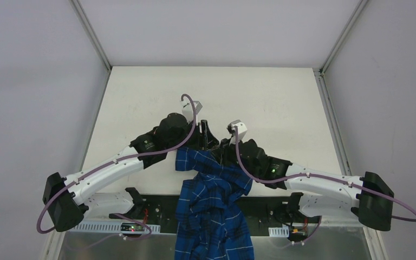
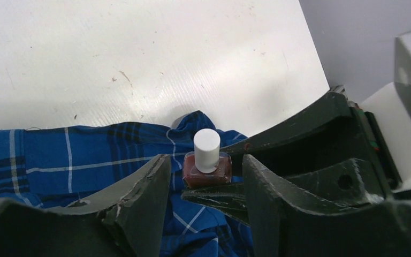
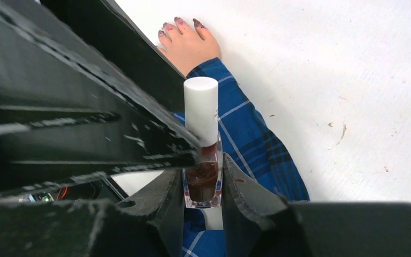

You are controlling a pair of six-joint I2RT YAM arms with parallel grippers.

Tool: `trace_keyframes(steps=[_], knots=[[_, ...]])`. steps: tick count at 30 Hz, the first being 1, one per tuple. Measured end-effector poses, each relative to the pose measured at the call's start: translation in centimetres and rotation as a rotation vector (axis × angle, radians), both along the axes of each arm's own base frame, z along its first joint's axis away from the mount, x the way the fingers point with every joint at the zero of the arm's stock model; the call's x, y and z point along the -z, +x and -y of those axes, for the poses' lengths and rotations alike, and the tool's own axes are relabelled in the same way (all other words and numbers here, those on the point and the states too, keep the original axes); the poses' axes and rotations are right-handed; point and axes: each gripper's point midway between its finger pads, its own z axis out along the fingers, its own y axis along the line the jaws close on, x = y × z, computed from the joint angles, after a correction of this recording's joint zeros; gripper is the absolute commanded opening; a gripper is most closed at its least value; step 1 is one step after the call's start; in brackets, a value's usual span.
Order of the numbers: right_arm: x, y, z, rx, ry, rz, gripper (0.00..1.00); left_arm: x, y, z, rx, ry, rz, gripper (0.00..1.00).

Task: Paint the nails
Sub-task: Screw the nail polish bottle.

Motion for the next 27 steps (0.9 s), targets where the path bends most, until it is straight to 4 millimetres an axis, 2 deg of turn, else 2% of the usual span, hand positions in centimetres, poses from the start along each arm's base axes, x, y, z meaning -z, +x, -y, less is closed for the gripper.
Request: trace_keyframes(steps=[7,14,18,22,27], knots=[[-0.2,0.2,-0.1,0.017,-0.015,0.019,0.00,1.2,0.1,0.8,0.003,0.034,-0.017,0.40],[-0.2,-0.1,-0.3,0.003,-0.024,0.027,0.00,0.9,0.6,0.7,-0.025,0.040,-0.001,0.34],[0.0,-0.1,-0.4,-0.002,-0.035,0.029,0.00,0.9,0.6,0.8,-0.022,0.042,0.002,0.25],[0.3,0.0,-0.4,0.000,-0.047,0.028,0.00,1.2,0.7,0.9,-0.021,0.050,-0.003,0.01],[0.5,-0.1,-0.4,0.004,-0.049,0.018,0.00,1.3,0.5,1.1,-0.014,0.052,-0.005,0.00]])
